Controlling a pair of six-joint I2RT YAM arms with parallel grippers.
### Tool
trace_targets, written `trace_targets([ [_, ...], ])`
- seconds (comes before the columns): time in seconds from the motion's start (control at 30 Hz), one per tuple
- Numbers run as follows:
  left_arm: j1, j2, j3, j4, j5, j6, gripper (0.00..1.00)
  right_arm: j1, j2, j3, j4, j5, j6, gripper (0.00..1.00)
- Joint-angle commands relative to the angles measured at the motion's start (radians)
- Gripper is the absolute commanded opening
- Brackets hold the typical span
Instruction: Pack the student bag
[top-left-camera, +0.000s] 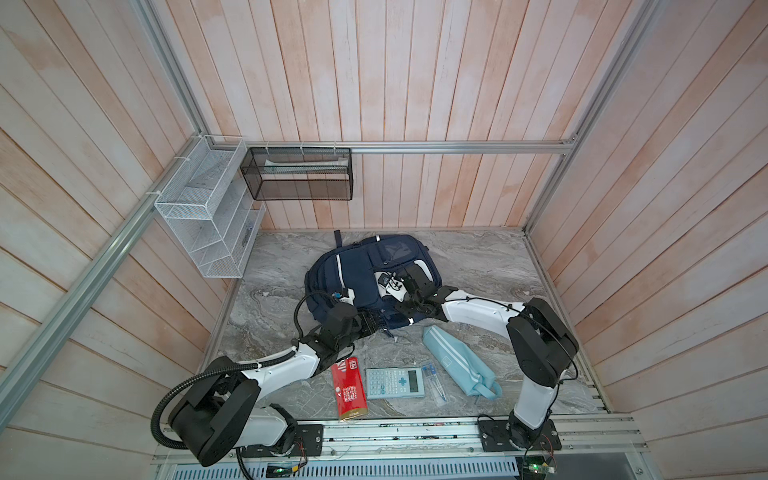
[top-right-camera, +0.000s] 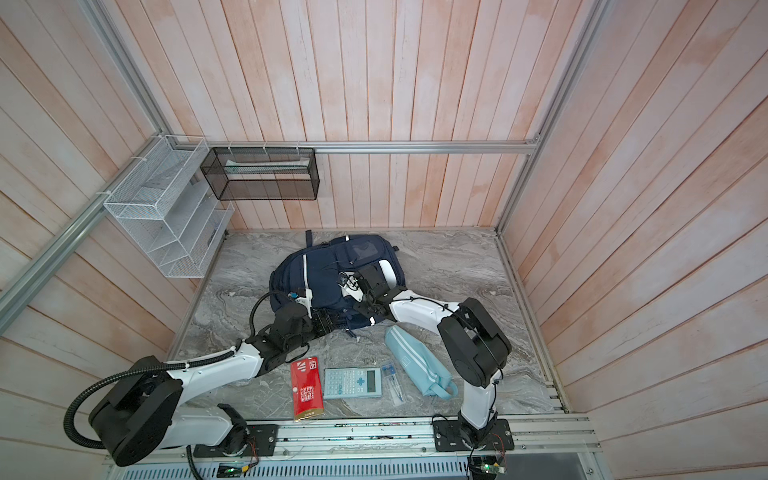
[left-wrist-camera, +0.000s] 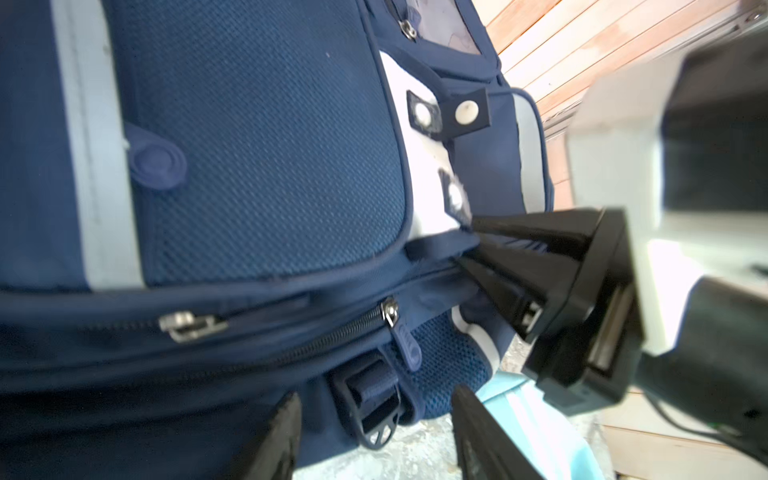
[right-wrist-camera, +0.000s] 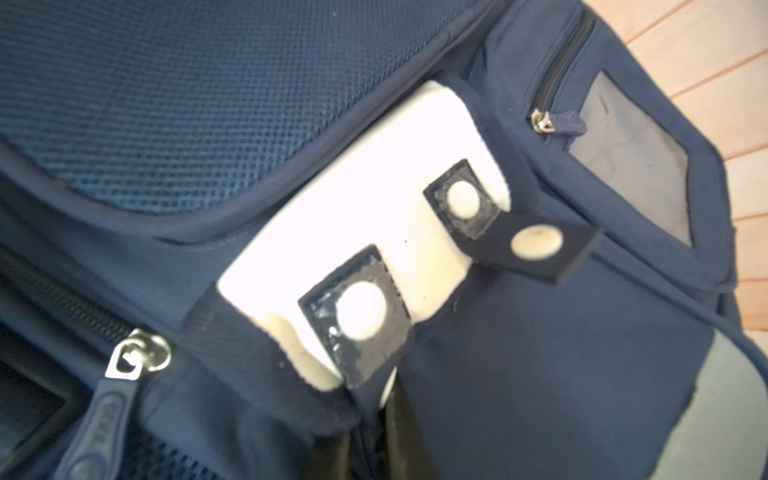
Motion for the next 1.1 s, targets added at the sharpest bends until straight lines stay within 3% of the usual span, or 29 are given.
trace_targets([
  [0.0, -0.044, 0.015, 0.100, -0.104, -0.100, 0.111, 0.59, -0.005, -0.024, -0.010, -0.045, -0.100, 0.049, 0.00],
  [0.17, -0.070, 0.102, 0.186, -0.143, -0.187, 0.195, 0.58, -0.026, -0.113, -0.029, -0.026, -0.242, 0.092, 0.00],
  [0.4, -0.093, 0.183, 0.239, -0.209, -0.243, 0.208, 0.47, -0.048, -0.110, -0.011, -0.049, -0.277, 0.112, 0.00],
  [0.5, -0.135, 0.173, 0.237, -0.240, -0.325, 0.195, 0.42, -0.065, -0.107, -0.006, -0.039, -0.314, 0.140, 0.00],
  [0.67, -0.146, 0.170, 0.184, -0.169, -0.194, 0.111, 0.45, -0.072, -0.106, 0.014, -0.025, -0.308, 0.163, 0.00],
  [0.8, -0.156, 0.172, 0.154, -0.158, -0.239, 0.078, 0.53, -0.072, -0.105, 0.025, -0.026, -0.347, 0.174, 0.00],
  [0.9, -0.143, 0.210, 0.193, -0.190, -0.268, 0.105, 0.54, -0.069, -0.115, 0.015, -0.018, -0.377, 0.185, 0.00],
  [0.97, -0.139, 0.234, 0.210, -0.177, -0.268, 0.116, 0.52, -0.069, -0.121, 0.007, -0.014, -0.387, 0.191, 0.00],
  [1.07, -0.137, 0.231, 0.219, -0.161, -0.272, 0.134, 0.39, -0.068, -0.128, -0.017, -0.017, -0.385, 0.190, 0.00],
])
